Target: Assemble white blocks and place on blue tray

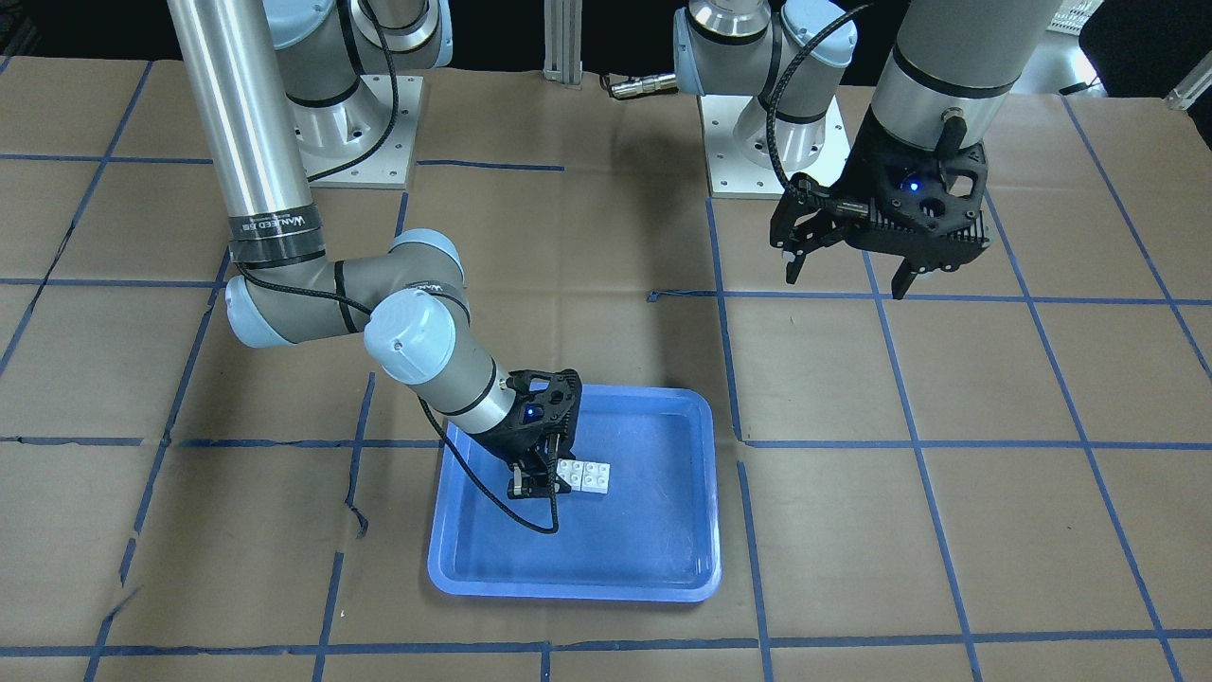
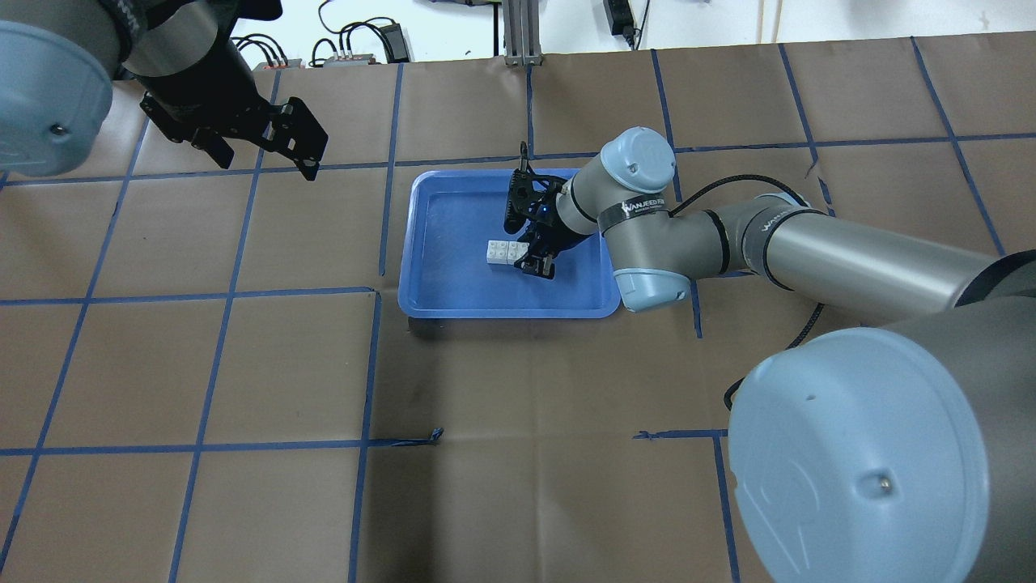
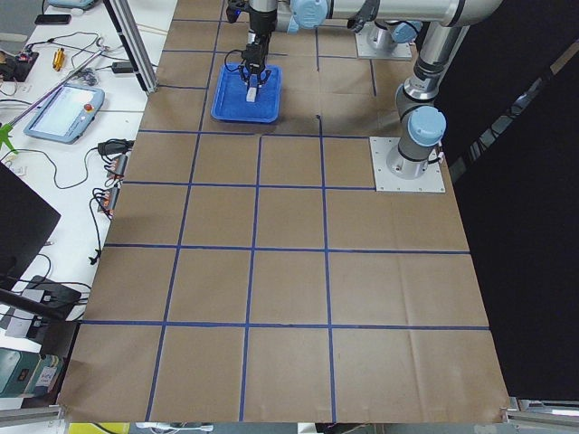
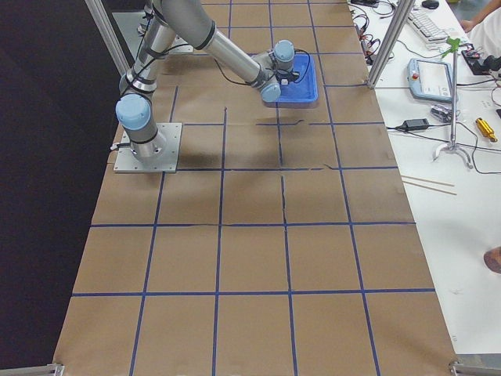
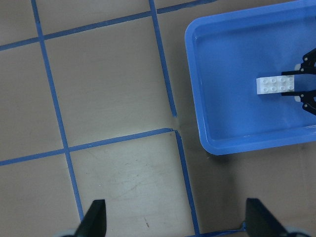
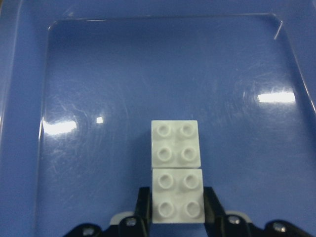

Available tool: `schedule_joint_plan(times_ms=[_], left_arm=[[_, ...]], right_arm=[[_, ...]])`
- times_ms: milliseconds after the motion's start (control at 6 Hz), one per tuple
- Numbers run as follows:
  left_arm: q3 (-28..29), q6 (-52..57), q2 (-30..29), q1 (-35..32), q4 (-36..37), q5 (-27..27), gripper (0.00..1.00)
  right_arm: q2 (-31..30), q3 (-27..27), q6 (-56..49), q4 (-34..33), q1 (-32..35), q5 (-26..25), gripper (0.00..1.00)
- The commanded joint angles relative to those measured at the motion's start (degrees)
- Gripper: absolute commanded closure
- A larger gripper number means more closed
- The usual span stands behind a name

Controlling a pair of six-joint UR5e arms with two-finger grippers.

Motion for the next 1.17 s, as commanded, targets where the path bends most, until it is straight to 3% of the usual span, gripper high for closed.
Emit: schedule_joint_plan(times_ms=[0, 167, 333, 833, 1000], left_arm=[[-0.19, 0.08, -0.38, -0.03, 0.41, 0.04, 0.01], [-0.19, 0.08, -0.47, -0.11, 0.59, 0.04, 0.01], [-0.19, 0.08, -0.47, -0.11, 0.67, 0.04, 0.01], [-0.19, 0.17, -0.38, 0.23, 0.67, 0.04, 0.01], [-0.1, 0.08, -0.3, 0.15, 0.67, 0.04, 0.01]], right_arm=[[-0.03, -0.01, 0.08, 0.0, 0.0, 0.06, 0.33], [-0.03, -0.01, 0.08, 0.0, 0.0, 0.06, 0.29], [-0.03, -0.01, 0.17, 0.0, 0.0, 0.06, 0.0], [-0.82, -2.2, 0.43, 2.88, -0.18, -2.74, 0.0], [-2.3, -3.52, 0.43, 7.86, -0.79, -2.84, 0.0]])
